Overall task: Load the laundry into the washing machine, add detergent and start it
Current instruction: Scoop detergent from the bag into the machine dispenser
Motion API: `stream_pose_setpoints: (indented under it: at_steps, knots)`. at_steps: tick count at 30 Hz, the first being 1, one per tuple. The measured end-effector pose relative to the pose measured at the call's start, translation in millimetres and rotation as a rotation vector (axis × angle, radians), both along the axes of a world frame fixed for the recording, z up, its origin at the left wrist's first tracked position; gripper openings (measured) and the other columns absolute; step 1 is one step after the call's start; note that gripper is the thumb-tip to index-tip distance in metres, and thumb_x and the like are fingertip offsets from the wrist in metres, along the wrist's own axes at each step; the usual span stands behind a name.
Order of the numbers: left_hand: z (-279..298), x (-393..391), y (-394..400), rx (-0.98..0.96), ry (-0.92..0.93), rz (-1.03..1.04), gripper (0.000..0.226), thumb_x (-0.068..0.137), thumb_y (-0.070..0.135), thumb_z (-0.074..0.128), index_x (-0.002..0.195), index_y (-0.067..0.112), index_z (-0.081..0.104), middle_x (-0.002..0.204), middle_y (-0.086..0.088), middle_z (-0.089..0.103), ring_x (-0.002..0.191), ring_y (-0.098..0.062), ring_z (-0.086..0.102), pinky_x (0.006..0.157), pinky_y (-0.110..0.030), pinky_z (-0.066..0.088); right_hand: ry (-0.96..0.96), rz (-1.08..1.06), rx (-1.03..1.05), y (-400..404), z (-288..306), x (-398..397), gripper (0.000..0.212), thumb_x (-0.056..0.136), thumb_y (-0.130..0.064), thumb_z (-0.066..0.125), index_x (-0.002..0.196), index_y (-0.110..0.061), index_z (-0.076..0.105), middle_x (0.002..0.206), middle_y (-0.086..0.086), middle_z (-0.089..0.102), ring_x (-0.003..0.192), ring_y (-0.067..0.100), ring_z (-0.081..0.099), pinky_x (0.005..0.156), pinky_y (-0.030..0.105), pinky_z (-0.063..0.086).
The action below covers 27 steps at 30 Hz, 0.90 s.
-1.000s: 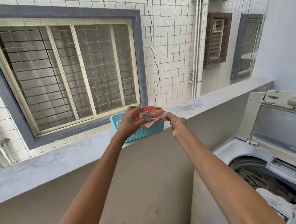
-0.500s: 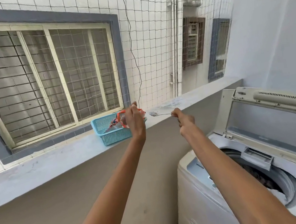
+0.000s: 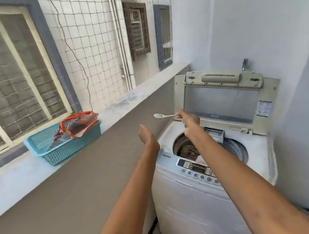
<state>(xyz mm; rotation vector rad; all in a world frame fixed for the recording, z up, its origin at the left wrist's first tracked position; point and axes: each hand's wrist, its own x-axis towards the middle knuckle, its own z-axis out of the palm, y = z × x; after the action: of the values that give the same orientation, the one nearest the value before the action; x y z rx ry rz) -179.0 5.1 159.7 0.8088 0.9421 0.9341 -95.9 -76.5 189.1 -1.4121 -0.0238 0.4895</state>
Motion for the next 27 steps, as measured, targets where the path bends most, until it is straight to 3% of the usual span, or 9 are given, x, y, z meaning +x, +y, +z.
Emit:
stream_pose_setpoints:
  at_steps: [2,3,8,9,11,14,19,24,27]
  knots:
    - [-13,22,-4,-0.054,-0.002,-0.054,0.042,0.098,0.022,0.033,0.121,-0.006,0.055,0.123,-0.015,0.059,0.114,-0.03,0.055,0.097,-0.036,0.04,0.024,-0.058,-0.008,-8,-12,13,0.022,0.071,-0.015,0.07,0.053,-0.014,0.058,0.067,0.001,0.058,0.058,0.014,0.044,0.057,0.027,0.038]
    - [-19,34,-6,-0.079,0.006,-0.084,0.047,0.098,0.024,0.033,0.13,-0.006,0.049,0.136,-0.017,0.052,0.127,-0.033,0.047,0.106,-0.039,0.036,0.035,-0.084,-0.013,-12,-17,19,0.024,0.072,-0.014,0.071,0.052,-0.013,0.057,0.066,0.001,0.058,0.062,0.017,0.048,0.062,0.029,0.042]
    - [-47,96,-5,-0.085,0.051,-0.199,0.049,0.099,0.025,0.031,0.136,-0.005,0.044,0.144,-0.017,0.044,0.134,-0.033,0.039,0.111,-0.041,0.031,0.072,-0.133,-0.023,-19,-51,66,0.019,0.073,-0.018,0.074,0.062,-0.01,0.061,0.073,0.004,0.059,0.078,0.023,0.054,0.077,0.034,0.045]
    - [-56,110,-2,-0.082,0.065,-0.232,0.047,0.099,0.025,0.031,0.132,-0.004,0.047,0.139,-0.013,0.049,0.13,-0.033,0.044,0.108,-0.04,0.034,0.078,-0.136,-0.027,-18,-60,79,0.016,0.075,-0.02,0.074,0.071,-0.006,0.066,0.079,0.004,0.059,0.081,0.022,0.054,0.079,0.033,0.044]
    - [-73,132,2,-0.08,0.101,-0.304,0.032,0.098,0.025,0.031,0.105,0.006,0.056,0.108,-0.003,0.054,0.097,-0.025,0.052,0.087,-0.033,0.039,0.098,-0.13,-0.05,-20,-77,102,0.02,0.076,-0.02,0.072,0.086,-0.003,0.069,0.087,0.004,0.056,0.077,0.018,0.051,0.075,0.028,0.04]
    - [-95,170,9,-0.08,0.173,-0.39,0.026,0.095,0.022,0.032,0.071,0.019,0.039,0.072,0.0,0.036,0.061,-0.016,0.029,0.059,-0.027,0.026,0.114,-0.156,-0.064,-23,-96,141,0.013,0.077,-0.018,0.071,0.07,-0.009,0.063,0.08,0.003,0.053,0.063,0.013,0.044,0.063,0.026,0.036]
    - [-125,226,5,-0.077,0.265,-0.5,0.031,0.099,0.024,0.034,0.069,0.017,0.039,0.068,0.001,0.038,0.059,-0.014,0.03,0.057,-0.027,0.027,0.131,-0.239,-0.113,-33,-126,195,0.018,0.078,-0.021,0.071,0.086,-0.005,0.071,0.074,0.002,0.051,0.066,0.014,0.043,0.07,0.03,0.035]
    - [-160,274,-2,-0.071,0.317,-0.613,0.034,0.1,0.025,0.037,0.071,0.011,0.045,0.069,0.001,0.043,0.057,-0.012,0.035,0.054,-0.027,0.029,0.175,-0.329,-0.151,-40,-166,241,0.018,0.079,-0.02,0.073,0.081,-0.003,0.067,0.069,0.003,0.049,0.063,0.016,0.043,0.054,0.028,0.032]
    - [-179,297,-3,0.1,0.39,-0.688,0.024,0.096,0.017,0.037,0.074,0.008,0.044,0.076,-0.002,0.041,0.063,-0.013,0.035,0.059,-0.03,0.029,0.193,-0.403,-0.16,-41,-193,266,0.026,0.078,-0.02,0.074,0.092,0.002,0.071,0.078,0.004,0.058,0.069,0.016,0.048,0.055,0.028,0.036]
